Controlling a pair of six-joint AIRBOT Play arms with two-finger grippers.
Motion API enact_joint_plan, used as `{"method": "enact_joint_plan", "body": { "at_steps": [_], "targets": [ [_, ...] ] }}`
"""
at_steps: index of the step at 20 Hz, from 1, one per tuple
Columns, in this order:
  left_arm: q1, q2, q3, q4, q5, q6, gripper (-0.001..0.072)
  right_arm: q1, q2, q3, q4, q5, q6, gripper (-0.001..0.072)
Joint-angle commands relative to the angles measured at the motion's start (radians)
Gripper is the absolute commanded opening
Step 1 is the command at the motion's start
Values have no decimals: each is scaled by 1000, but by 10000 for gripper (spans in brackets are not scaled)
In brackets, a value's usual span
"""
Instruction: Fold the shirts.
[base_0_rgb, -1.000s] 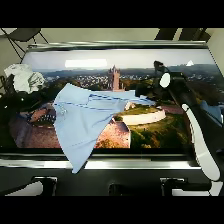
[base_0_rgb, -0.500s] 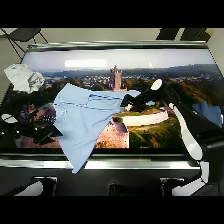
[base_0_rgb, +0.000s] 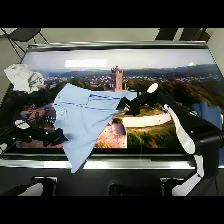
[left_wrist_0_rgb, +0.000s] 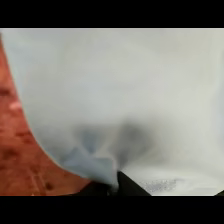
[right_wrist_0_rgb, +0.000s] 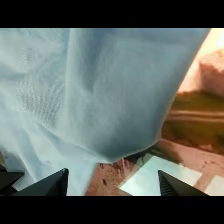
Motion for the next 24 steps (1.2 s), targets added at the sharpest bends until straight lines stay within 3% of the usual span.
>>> {"method": "enact_joint_plan", "body": {
  "at_steps": [1, 3, 6, 7, 8, 9, 13, 15, 18, 22, 24],
  "targets": [
    [-13, 2, -2, -14, 70, -2, 33, 3, -19, 1, 43, -47, 39, 485],
    [-13, 5, 4, -18, 71, 24, 32, 20, -21, 1, 43, -105, 68, 432],
    [-13, 30, 7, -21, 71, 38, 32, 66, -22, 1, 27, -195, 71, 428],
    [-13, 43, 7, -21, 71, 47, 32, 77, -22, 1, 26, -216, 79, 335],
    [-12, 56, 7, -21, 72, 52, 32, 81, -21, 1, 25, -225, 84, 140],
    [-12, 72, 8, -21, 76, 53, 31, 80, -20, 1, 27, -223, 87, 50],
    [-10, 192, 133, -12, 116, 64, 29, 43, 93, 3, -90, -161, 16, 49],
    [-10, 282, 303, -11, 178, 60, 29, 8, 223, 45, -185, -108, -36, 49],
    [-10, 402, 652, -10, 317, 19, 29, -52, 480, 169, -205, -48, -180, 49],
    [-11, 493, 1037, -10, 446, -11, 30, -72, 827, 257, -227, -100, -172, 49],
    [-13, 518, 1114, -11, 439, -13, 30, -72, 927, 257, -227, -21, -76, 50]
  ]
}}
